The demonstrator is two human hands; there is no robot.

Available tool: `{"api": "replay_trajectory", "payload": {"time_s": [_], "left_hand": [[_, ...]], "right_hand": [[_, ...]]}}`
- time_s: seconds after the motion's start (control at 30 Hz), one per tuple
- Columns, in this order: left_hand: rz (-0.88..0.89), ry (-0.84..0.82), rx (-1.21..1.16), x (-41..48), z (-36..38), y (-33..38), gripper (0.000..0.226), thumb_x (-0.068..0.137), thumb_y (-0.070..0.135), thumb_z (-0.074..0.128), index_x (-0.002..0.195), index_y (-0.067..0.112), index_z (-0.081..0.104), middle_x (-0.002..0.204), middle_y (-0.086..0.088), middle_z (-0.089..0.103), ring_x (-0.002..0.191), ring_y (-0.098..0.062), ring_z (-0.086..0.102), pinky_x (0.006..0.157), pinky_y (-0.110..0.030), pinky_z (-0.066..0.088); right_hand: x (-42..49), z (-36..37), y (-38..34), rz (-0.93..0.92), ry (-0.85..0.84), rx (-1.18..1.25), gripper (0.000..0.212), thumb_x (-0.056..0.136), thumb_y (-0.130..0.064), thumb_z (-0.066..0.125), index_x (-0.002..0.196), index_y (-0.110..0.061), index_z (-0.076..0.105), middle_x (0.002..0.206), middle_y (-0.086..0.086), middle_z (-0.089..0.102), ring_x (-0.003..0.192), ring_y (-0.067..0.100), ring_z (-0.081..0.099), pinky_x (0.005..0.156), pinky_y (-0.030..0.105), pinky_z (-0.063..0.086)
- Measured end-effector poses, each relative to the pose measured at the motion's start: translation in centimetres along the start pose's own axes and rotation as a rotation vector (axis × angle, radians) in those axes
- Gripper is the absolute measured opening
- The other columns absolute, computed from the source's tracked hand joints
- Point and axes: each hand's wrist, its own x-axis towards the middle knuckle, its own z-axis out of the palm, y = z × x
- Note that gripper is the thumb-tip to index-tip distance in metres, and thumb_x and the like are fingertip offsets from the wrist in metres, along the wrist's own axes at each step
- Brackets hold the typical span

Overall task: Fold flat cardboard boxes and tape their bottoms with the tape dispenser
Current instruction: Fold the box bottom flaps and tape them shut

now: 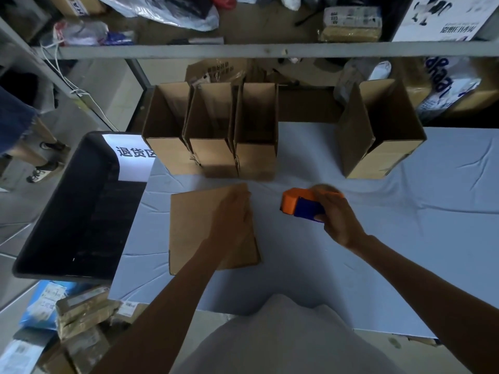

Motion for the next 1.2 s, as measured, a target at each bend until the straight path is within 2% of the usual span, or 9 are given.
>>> {"api": "replay_trajectory", "payload": {"time_s": [0.1,0.27,0.43,0.63,0.73,0.83,0.9,1.0,1.2], "left_hand": [[0.013,0.143,0.12,1.8,-0.6,-0.7,0.045,0.085,0.024,0.054,0.127,0.009,0.052,0.125,-0.015,0.049,0.117,-0.034,0.044,0.097,-0.04,0.036],[-0.13,-0.045,0.217,4.0,-1.1,-0.4,0.075,0.089,0.045,0.053,0.147,0.01,0.02,0.153,-0.012,0.02,0.143,-0.032,0.01,0.116,-0.048,0.013],[-0.153,-0.124,0.385,4.9,-1.7,0.1,0.075,0.086,0.053,0.055,0.141,0.007,0.033,0.143,-0.015,0.039,0.132,-0.035,0.033,0.109,-0.048,0.026],[-0.148,0.29,0.23,3.3,-5.6,2.4,0.041,0.086,0.034,0.055,0.119,0.01,0.052,0.121,-0.012,0.052,0.115,-0.036,0.044,0.092,-0.045,0.037],[-0.226,0.499,-0.014,1.6,-7.7,3.1,0.056,0.078,0.043,0.065,0.123,0.015,0.048,0.119,-0.008,0.052,0.111,-0.031,0.045,0.091,-0.044,0.038],[-0.3,0.62,-0.233,-0.7,-8.5,3.0,0.062,0.075,0.038,0.07,0.129,0.023,0.043,0.122,-0.006,0.048,0.112,-0.026,0.041,0.094,-0.042,0.037],[-0.328,0.607,-0.346,-2.4,-8.4,2.7,0.057,0.079,0.035,0.067,0.131,0.029,0.043,0.123,-0.005,0.043,0.109,-0.022,0.039,0.094,-0.038,0.04],[-0.364,0.584,-0.463,-4.5,-7.0,1.5,0.048,0.083,0.032,0.064,0.127,0.033,0.045,0.121,-0.003,0.039,0.111,-0.028,0.045,0.094,-0.045,0.048],[-0.471,0.525,-0.505,-6.5,-5.2,1.2,0.084,0.058,0.054,0.081,0.124,0.027,0.036,0.117,0.003,0.032,0.11,-0.024,0.041,0.094,-0.043,0.047]], "right_hand": [[-1.4,1.8,0.5,0.066,0.017,0.036,0.075,0.068,0.016,0.064,0.136,-0.007,0.042,0.124,0.017,0.051,0.11,0.037,0.051,0.086,0.05,0.05],[-3.5,3.1,-0.2,0.126,0.044,0.054,0.067,0.068,0.02,0.064,0.13,-0.001,0.049,0.121,0.019,0.057,0.11,0.038,0.054,0.089,0.036,0.047],[-3.8,3.1,-0.2,0.12,0.037,0.019,0.062,0.071,0.005,0.074,0.128,-0.001,0.051,0.119,0.021,0.058,0.106,0.041,0.056,0.087,0.047,0.05],[-2.0,1.1,-6.9,0.155,0.147,0.156,0.019,0.087,-0.025,0.064,0.101,-0.012,0.064,0.095,0.007,0.064,0.089,0.023,0.059,0.078,0.039,0.049],[0.6,0.1,-11.9,0.251,0.104,0.519,0.048,0.087,-0.044,0.052,0.075,0.001,0.06,0.065,0.019,0.055,0.06,0.013,0.05,0.06,0.043,0.041],[2.6,-0.3,-14.9,0.332,0.118,0.766,0.056,0.072,-0.063,0.064,0.087,-0.009,0.064,0.089,0.02,0.059,0.075,0.014,0.058,0.061,0.033,0.045],[2.5,-0.6,-16.4,0.344,0.142,0.793,0.049,0.069,-0.054,0.075,0.102,-0.022,0.058,0.118,0.007,0.046,0.097,0.012,0.057,0.075,0.021,0.05],[2.1,-0.7,-16.9,0.264,0.237,0.656,0.056,0.067,-0.037,0.082,0.113,-0.023,0.053,0.126,-0.002,0.033,0.104,0.002,0.046,0.08,0.0,0.038],[2.1,0.3,-17.0,0.172,0.232,0.614,0.061,0.057,-0.04,0.083,0.11,-0.025,0.056,0.128,0.003,0.039,0.108,0.006,0.047,0.081,0.001,0.039]]}}
